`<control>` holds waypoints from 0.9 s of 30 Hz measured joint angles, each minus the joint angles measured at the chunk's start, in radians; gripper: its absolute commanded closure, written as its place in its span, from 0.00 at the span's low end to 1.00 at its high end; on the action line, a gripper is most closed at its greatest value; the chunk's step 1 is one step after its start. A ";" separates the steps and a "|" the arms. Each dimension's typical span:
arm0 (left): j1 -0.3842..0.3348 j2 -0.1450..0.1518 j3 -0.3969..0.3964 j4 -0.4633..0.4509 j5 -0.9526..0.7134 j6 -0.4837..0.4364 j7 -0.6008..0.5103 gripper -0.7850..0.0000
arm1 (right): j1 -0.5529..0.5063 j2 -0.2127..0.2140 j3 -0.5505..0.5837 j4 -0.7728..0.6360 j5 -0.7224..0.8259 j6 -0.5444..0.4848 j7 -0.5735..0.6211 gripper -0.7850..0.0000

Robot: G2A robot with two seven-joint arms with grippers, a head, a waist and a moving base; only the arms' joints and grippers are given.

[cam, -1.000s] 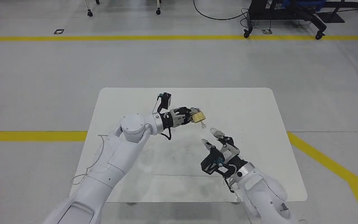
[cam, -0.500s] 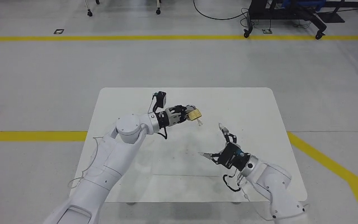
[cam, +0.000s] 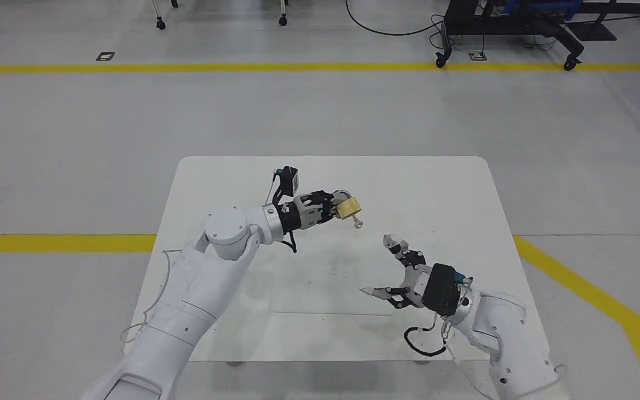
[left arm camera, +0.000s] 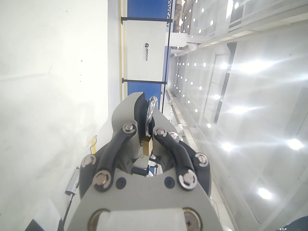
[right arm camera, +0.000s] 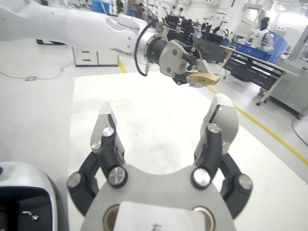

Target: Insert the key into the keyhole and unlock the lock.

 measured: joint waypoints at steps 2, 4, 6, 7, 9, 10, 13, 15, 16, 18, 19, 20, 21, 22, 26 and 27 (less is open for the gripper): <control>-0.001 0.000 0.003 0.004 -0.013 0.011 -0.035 1.00 | 0.010 0.007 -0.025 0.019 0.038 -0.037 -0.031 1.00; -0.006 -0.001 0.012 0.011 -0.018 0.025 -0.058 1.00 | 0.020 0.017 -0.065 0.032 0.072 -0.035 -0.053 1.00; -0.016 -0.004 0.028 0.021 -0.013 0.039 -0.070 1.00 | 0.039 0.034 -0.106 0.046 0.105 -0.033 -0.069 1.00; -0.020 -0.006 0.035 0.025 -0.012 0.042 -0.072 1.00 | 0.048 0.041 -0.119 0.053 0.116 -0.033 -0.072 1.00; -0.027 -0.010 0.046 0.032 -0.012 0.041 -0.073 1.00 | 0.070 0.058 -0.143 0.069 0.135 -0.033 -0.072 1.00; -0.029 -0.011 0.049 0.036 -0.013 0.040 -0.074 1.00 | 0.078 0.064 -0.152 0.075 0.141 -0.033 -0.072 1.00; -0.035 -0.013 0.053 0.046 -0.020 0.036 -0.079 1.00 | 0.104 0.081 -0.179 0.100 0.165 -0.033 -0.074 1.00; -0.039 -0.014 0.055 0.050 -0.019 0.031 -0.080 1.00 | 0.123 0.090 -0.198 0.119 0.189 -0.033 -0.075 1.00; -0.040 -0.014 0.056 0.049 -0.015 0.028 -0.077 1.00 | 0.131 0.094 -0.206 0.127 0.199 -0.033 -0.075 1.00; -0.040 -0.013 0.059 0.046 -0.005 0.023 -0.071 1.00 | 0.148 0.103 -0.220 0.140 0.220 -0.033 -0.072 1.00; -0.039 -0.013 0.059 0.044 -0.003 0.022 -0.070 1.00 | 0.155 0.106 -0.225 0.144 0.227 -0.033 -0.071 1.00; -0.039 -0.013 0.059 0.042 -0.001 0.022 -0.070 1.00 | 0.163 0.111 -0.232 0.150 0.237 -0.033 -0.069 1.00; -0.038 -0.012 0.059 0.041 0.000 0.021 -0.071 1.00 | 0.169 0.114 -0.237 0.155 0.245 -0.033 -0.069 1.00; -0.038 -0.012 0.059 0.040 0.001 0.021 -0.073 1.00 | 0.175 0.116 -0.242 0.160 0.252 -0.033 -0.067 1.00; -0.043 -0.012 0.064 0.041 0.000 0.020 -0.111 1.00 | 0.202 0.126 -0.265 0.190 0.284 -0.033 -0.054 1.00; -0.045 -0.012 0.066 0.043 0.000 0.021 -0.118 1.00 | 0.207 0.127 -0.269 0.195 0.291 -0.033 -0.050 1.00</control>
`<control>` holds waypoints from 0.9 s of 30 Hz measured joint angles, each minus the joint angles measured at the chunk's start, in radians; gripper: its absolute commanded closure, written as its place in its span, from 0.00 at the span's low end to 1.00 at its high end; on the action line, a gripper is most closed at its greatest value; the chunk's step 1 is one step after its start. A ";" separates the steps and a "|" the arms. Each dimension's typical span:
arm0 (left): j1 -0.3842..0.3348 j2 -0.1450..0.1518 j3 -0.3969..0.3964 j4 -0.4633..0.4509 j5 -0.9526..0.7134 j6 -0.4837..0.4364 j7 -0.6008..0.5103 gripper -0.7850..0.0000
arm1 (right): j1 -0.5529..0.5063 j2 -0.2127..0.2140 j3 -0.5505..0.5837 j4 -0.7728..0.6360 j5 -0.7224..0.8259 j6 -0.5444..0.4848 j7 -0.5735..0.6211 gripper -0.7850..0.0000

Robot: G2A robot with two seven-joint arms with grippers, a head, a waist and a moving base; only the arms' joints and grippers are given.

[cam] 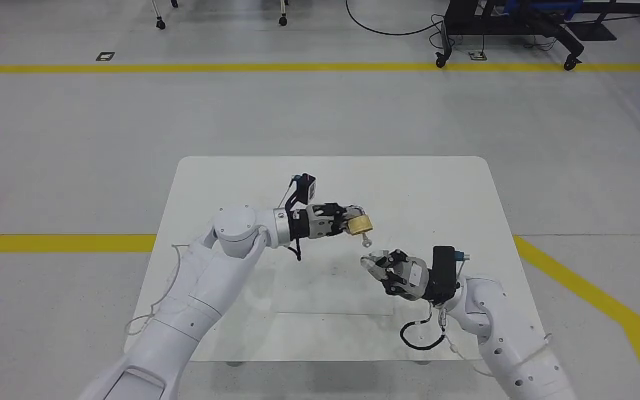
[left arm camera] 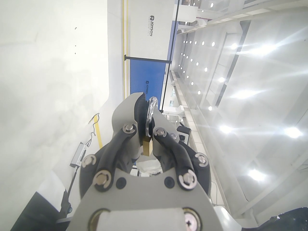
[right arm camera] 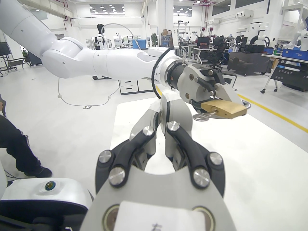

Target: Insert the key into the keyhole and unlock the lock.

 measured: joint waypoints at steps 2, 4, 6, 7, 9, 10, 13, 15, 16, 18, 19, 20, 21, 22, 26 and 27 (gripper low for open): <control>-0.004 -0.001 0.004 0.005 0.002 0.003 -0.008 1.00 | 0.011 0.003 -0.010 0.010 0.015 0.000 0.005 1.00; -0.007 -0.001 0.009 0.009 0.004 0.005 -0.013 1.00 | 0.019 0.006 -0.017 0.016 0.026 0.000 0.007 1.00; -0.011 -0.003 0.014 0.013 0.005 0.009 -0.020 1.00 | 0.026 0.009 -0.022 0.022 0.034 0.000 0.006 1.00; -0.013 -0.003 0.016 0.014 0.005 0.010 -0.023 1.00 | 0.028 0.010 -0.024 0.024 0.037 0.000 0.006 1.00; -0.016 -0.004 0.020 0.018 0.006 0.010 -0.030 1.00 | 0.031 0.013 -0.028 0.026 0.040 0.000 0.005 1.00; -0.017 -0.004 0.022 0.020 0.005 0.010 -0.035 1.00 | 0.032 0.014 -0.029 0.027 0.041 0.000 0.004 1.00; -0.022 -0.005 0.027 0.025 0.004 0.008 -0.047 1.00 | 0.035 0.017 -0.033 0.033 0.048 0.000 0.004 1.00; -0.026 -0.006 0.029 0.030 0.004 0.008 -0.053 1.00 | 0.039 0.019 -0.038 0.040 0.055 0.000 0.005 1.00; -0.027 -0.006 0.031 0.031 0.004 0.008 -0.055 1.00 | 0.041 0.019 -0.041 0.042 0.057 0.000 0.005 1.00; -0.029 -0.007 0.035 0.033 0.005 0.008 -0.060 1.00 | 0.045 0.019 -0.045 0.049 0.062 0.000 0.005 1.00; -0.029 -0.007 0.037 0.034 0.003 0.008 -0.066 1.00 | 0.048 0.019 -0.047 0.053 0.064 0.000 0.004 1.00; -0.030 -0.008 0.038 0.035 0.001 0.007 -0.070 1.00 | 0.051 0.019 -0.048 0.057 0.067 0.000 0.004 1.00; -0.031 -0.008 0.040 0.036 0.001 0.007 -0.072 1.00 | 0.053 0.019 -0.048 0.061 0.070 0.000 0.004 1.00; -0.032 -0.009 0.042 0.038 0.001 0.007 -0.074 1.00 | 0.057 0.019 -0.049 0.066 0.073 0.000 0.004 1.00; -0.036 -0.011 0.047 0.044 0.001 0.007 -0.075 1.00 | 0.068 0.017 -0.049 0.083 0.086 0.000 0.009 1.00; -0.037 -0.011 0.048 0.045 0.001 0.007 -0.075 1.00 | 0.070 0.016 -0.050 0.086 0.088 0.000 0.010 1.00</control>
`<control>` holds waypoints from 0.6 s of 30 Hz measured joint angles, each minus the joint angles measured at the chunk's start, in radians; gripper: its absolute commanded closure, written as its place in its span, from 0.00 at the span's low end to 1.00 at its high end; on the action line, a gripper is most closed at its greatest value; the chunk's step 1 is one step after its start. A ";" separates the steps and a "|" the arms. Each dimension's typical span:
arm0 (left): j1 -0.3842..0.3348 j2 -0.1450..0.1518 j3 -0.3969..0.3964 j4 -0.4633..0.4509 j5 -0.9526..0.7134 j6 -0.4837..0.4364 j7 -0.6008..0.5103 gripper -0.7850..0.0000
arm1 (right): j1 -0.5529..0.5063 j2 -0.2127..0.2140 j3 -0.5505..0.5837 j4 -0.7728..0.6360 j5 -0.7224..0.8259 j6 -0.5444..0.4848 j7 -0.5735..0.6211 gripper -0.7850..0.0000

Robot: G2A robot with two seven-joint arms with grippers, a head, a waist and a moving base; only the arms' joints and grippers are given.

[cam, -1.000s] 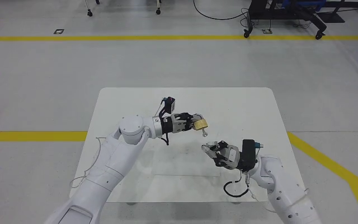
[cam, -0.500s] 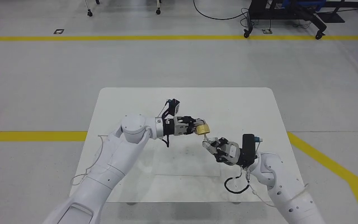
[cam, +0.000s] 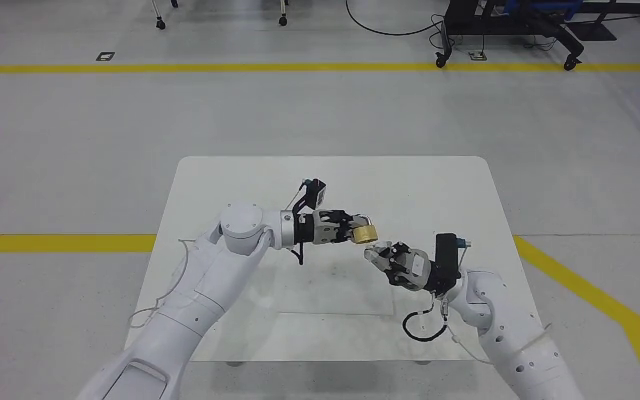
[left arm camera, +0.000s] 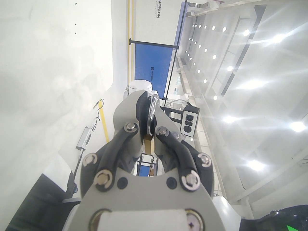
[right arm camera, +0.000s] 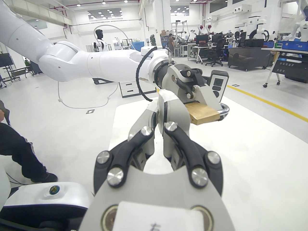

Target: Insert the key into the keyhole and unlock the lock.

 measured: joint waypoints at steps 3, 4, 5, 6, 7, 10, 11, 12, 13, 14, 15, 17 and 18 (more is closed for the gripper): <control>-0.003 -0.001 0.001 0.005 0.001 0.000 0.004 1.00 | 0.000 -0.001 -0.001 0.000 0.006 0.000 -0.002 1.00; -0.003 -0.001 0.000 0.006 0.002 -0.001 0.006 1.00 | -0.002 -0.001 -0.001 -0.006 0.007 0.000 -0.009 1.00; -0.004 0.000 -0.001 0.009 0.004 -0.001 0.010 1.00 | -0.009 0.001 -0.002 -0.019 0.005 0.000 -0.021 1.00; -0.005 0.000 -0.002 0.011 0.005 -0.001 0.015 1.00 | -0.015 0.003 -0.001 -0.030 -0.001 0.000 -0.032 1.00; -0.006 0.001 -0.005 0.014 0.006 -0.001 0.021 1.00 | -0.024 0.006 0.001 -0.043 -0.011 0.000 -0.043 1.00; -0.006 0.004 -0.022 0.021 0.002 -0.010 0.047 1.00 | -0.062 0.022 0.020 -0.088 -0.055 0.000 -0.082 0.88; -0.005 0.006 -0.030 0.021 0.007 -0.016 0.065 1.00 | -0.079 0.028 0.032 -0.103 -0.073 0.000 -0.097 0.60; -0.004 0.007 -0.034 0.019 0.014 -0.021 0.083 1.00 | -0.092 0.033 0.042 -0.112 -0.086 0.000 -0.107 0.00; -0.003 0.008 -0.037 0.018 0.019 -0.024 0.098 1.00 | -0.105 0.038 0.054 -0.120 -0.100 0.000 -0.114 0.00; -0.002 0.008 -0.038 0.017 0.021 -0.025 0.103 1.00 | -0.120 0.044 0.072 -0.127 -0.122 0.002 -0.112 0.00; -0.002 0.008 -0.037 0.017 0.021 -0.025 0.101 1.00 | -0.125 0.046 0.081 -0.129 -0.133 0.005 -0.108 0.00; -0.002 0.008 -0.037 0.017 0.021 -0.025 0.098 1.00 | -0.126 0.046 0.084 -0.129 -0.134 0.006 -0.105 0.00; -0.003 0.008 -0.037 0.017 0.021 -0.024 0.098 1.00 | -0.126 0.046 0.083 -0.129 -0.133 0.006 -0.105 0.00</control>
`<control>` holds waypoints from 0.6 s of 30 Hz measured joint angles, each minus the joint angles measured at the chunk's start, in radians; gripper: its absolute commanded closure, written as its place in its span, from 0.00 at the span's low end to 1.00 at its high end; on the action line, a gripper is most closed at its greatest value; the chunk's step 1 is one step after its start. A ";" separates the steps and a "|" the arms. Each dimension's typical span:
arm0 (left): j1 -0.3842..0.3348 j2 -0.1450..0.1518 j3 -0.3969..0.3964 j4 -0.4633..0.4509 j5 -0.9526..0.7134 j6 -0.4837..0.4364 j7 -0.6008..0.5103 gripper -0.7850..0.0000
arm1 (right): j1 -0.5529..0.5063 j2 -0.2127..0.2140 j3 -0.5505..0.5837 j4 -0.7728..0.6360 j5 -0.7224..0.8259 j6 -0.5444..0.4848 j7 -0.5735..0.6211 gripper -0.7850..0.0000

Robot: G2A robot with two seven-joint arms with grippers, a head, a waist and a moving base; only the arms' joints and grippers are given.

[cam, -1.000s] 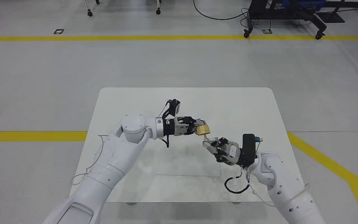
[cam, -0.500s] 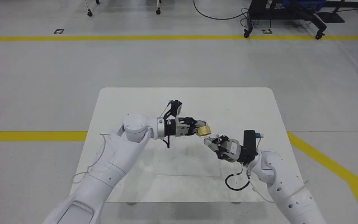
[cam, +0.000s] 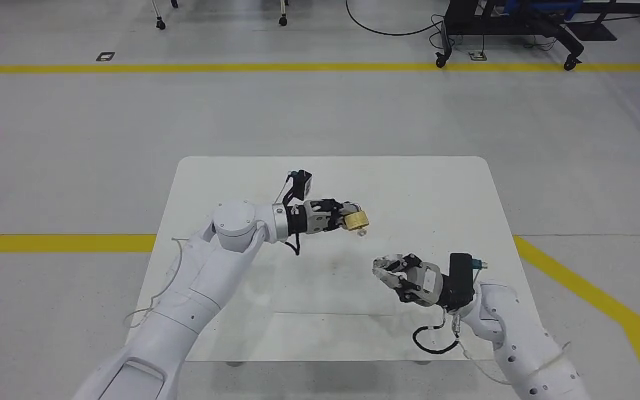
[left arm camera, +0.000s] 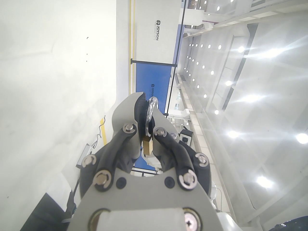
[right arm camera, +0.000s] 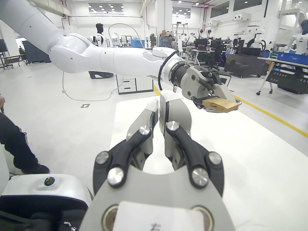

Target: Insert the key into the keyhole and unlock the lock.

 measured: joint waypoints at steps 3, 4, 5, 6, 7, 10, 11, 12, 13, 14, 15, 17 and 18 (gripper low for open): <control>0.000 0.000 0.000 0.000 0.000 0.000 0.000 1.00 | 0.000 0.000 -0.001 0.000 0.001 0.000 0.000 0.00; 0.000 0.000 0.000 0.000 0.000 0.000 0.000 1.00 | 0.000 0.000 -0.001 0.000 0.001 0.000 0.000 0.00; 0.000 0.000 0.000 0.000 0.000 0.000 0.000 1.00 | 0.000 0.000 -0.001 0.000 0.001 0.000 0.000 0.00; 0.001 0.000 0.001 -0.002 0.002 -0.001 0.002 1.00 | 0.000 0.000 -0.001 0.000 0.001 0.000 0.000 0.00; 0.005 0.000 0.004 -0.013 0.012 -0.003 0.013 1.00 | 0.001 -0.001 0.002 -0.003 -0.001 0.004 0.003 0.00; 0.038 0.001 0.007 -0.078 0.061 -0.004 0.121 1.00 | -0.013 -0.003 0.021 -0.071 -0.094 0.126 0.049 0.00; 0.057 0.002 0.003 -0.104 0.067 -0.005 0.166 1.00 | -0.034 -0.005 0.018 -0.107 -0.185 0.233 0.049 0.00; 0.071 0.002 -0.002 -0.122 0.070 -0.006 0.196 1.00 | -0.052 -0.007 0.012 -0.128 -0.260 0.327 0.044 0.00; 0.084 0.004 -0.005 -0.139 0.077 -0.005 0.222 1.00 | -0.067 -0.009 0.003 -0.144 -0.329 0.416 0.037 0.00; 0.099 0.005 -0.005 -0.161 0.092 0.000 0.250 1.00 | -0.082 -0.011 -0.008 -0.155 -0.398 0.514 0.029 0.00; 0.106 0.006 -0.002 -0.175 0.106 0.010 0.265 1.00 | -0.088 -0.013 -0.016 -0.158 -0.432 0.567 0.027 0.04; 0.114 0.007 0.002 -0.202 0.132 0.039 0.288 1.00 | -0.087 -0.016 -0.026 -0.160 -0.476 0.645 0.040 0.15; 0.116 0.007 0.003 -0.210 0.139 0.048 0.297 1.00 | -0.084 -0.018 -0.028 -0.160 -0.489 0.670 0.050 0.16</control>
